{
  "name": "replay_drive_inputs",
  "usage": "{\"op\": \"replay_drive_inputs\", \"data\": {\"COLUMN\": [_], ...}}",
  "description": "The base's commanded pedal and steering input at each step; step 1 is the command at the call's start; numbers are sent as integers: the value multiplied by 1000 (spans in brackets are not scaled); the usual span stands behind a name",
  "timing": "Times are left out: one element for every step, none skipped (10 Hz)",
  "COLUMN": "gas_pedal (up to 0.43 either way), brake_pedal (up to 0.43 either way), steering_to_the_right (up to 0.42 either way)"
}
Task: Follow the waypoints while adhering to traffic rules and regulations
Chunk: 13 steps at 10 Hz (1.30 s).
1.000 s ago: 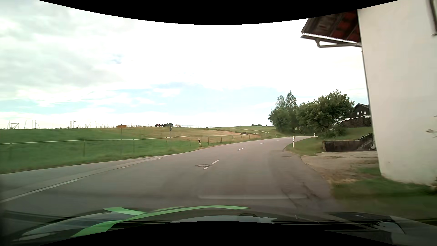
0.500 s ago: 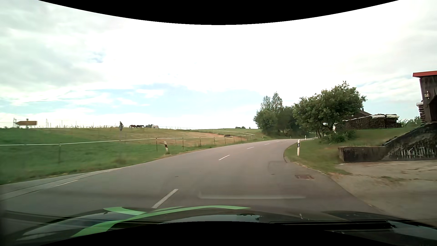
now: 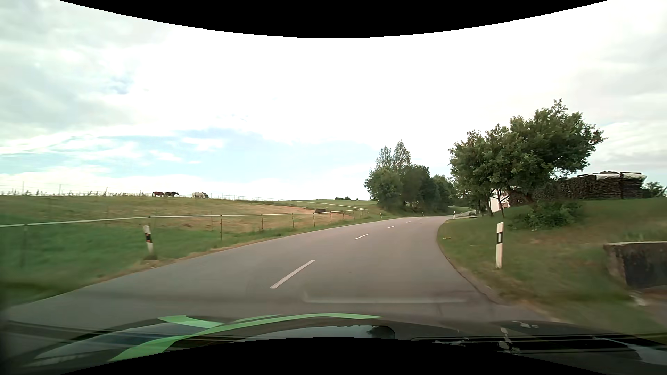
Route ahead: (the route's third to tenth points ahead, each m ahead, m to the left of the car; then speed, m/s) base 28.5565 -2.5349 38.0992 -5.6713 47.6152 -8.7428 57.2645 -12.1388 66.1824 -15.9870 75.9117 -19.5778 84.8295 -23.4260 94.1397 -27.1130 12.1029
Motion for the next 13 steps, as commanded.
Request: {"op": "replay_drive_inputs", "data": {"gas_pedal": [358, 358, 358, 358, 358, 370, 378, 390, 398, 409, 421, 421, 421], "brake_pedal": [0, 0, 0, 0, 0, 0, 0, 0, 0, 0, 0, 0, 0], "steering_to_the_right": [60, 60, 60, 60, 60, 60, 60, 59, 56, 54, 52, 51, 51]}}
